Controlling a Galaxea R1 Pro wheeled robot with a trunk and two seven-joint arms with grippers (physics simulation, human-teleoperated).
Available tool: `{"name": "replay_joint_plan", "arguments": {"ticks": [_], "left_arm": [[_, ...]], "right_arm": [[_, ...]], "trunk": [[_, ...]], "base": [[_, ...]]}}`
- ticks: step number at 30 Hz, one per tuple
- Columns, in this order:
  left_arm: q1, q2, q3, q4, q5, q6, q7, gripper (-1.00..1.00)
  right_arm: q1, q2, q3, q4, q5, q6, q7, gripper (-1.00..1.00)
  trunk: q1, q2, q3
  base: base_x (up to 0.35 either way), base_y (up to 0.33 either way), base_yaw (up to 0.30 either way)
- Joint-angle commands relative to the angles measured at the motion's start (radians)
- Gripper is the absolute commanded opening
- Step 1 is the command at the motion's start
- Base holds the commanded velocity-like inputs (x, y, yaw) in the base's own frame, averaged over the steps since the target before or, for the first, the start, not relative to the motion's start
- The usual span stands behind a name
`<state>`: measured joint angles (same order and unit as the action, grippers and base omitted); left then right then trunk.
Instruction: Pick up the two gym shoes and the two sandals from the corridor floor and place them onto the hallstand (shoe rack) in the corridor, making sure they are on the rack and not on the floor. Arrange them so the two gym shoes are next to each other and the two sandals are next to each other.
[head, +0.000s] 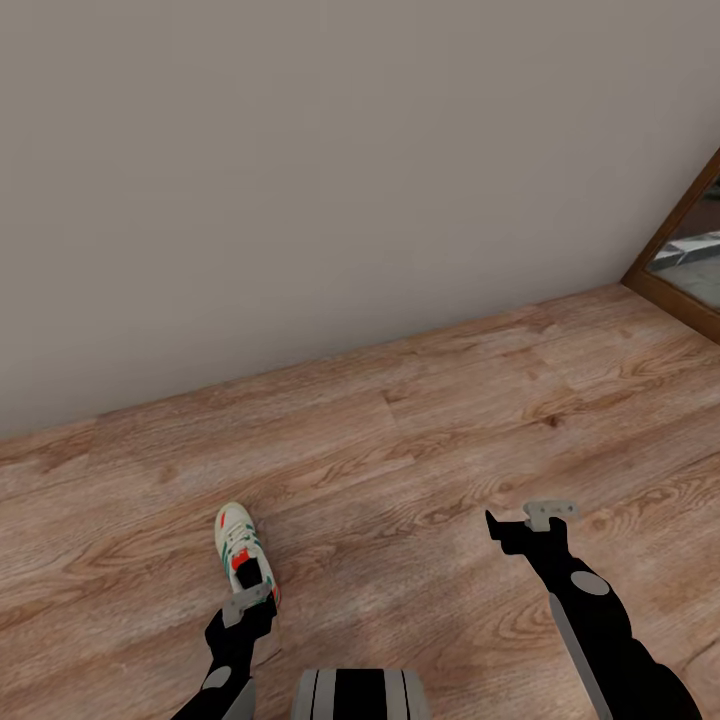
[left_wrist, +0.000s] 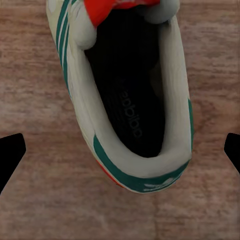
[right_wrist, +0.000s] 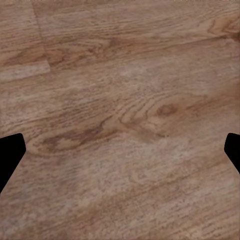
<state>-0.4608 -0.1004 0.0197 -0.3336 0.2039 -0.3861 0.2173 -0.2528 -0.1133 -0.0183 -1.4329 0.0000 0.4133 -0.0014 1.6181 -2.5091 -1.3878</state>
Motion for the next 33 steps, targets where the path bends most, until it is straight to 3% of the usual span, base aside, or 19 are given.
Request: {"name": "replay_joint_plan", "arguments": {"ticks": [1, 18, 33], "left_arm": [[0.000, 0.000, 0.002, 0.000, 0.002, -0.004, 0.000, 1.00], [0.001, 0.000, 0.003, -0.001, 0.003, -0.006, 0.000, 1.00], [0.001, -0.001, 0.002, -0.001, 0.003, -0.007, 0.000, 1.00]], "right_arm": [[0.000, 0.000, 0.000, -0.001, 0.000, 0.005, 0.000, 1.00], [0.000, 0.000, 0.000, -0.001, 0.000, 0.005, 0.000, 1.00], [0.000, 0.000, 0.000, -0.001, 0.000, 0.005, 0.000, 1.00]], "trunk": [[0.000, 0.000, -0.001], [0.000, 0.000, -0.001], [0.006, -0.003, -0.055]], "base": [[0.035, 0.000, 0.000], [0.005, 0.000, 0.000], [0.000, 0.000, 0.000]]}}
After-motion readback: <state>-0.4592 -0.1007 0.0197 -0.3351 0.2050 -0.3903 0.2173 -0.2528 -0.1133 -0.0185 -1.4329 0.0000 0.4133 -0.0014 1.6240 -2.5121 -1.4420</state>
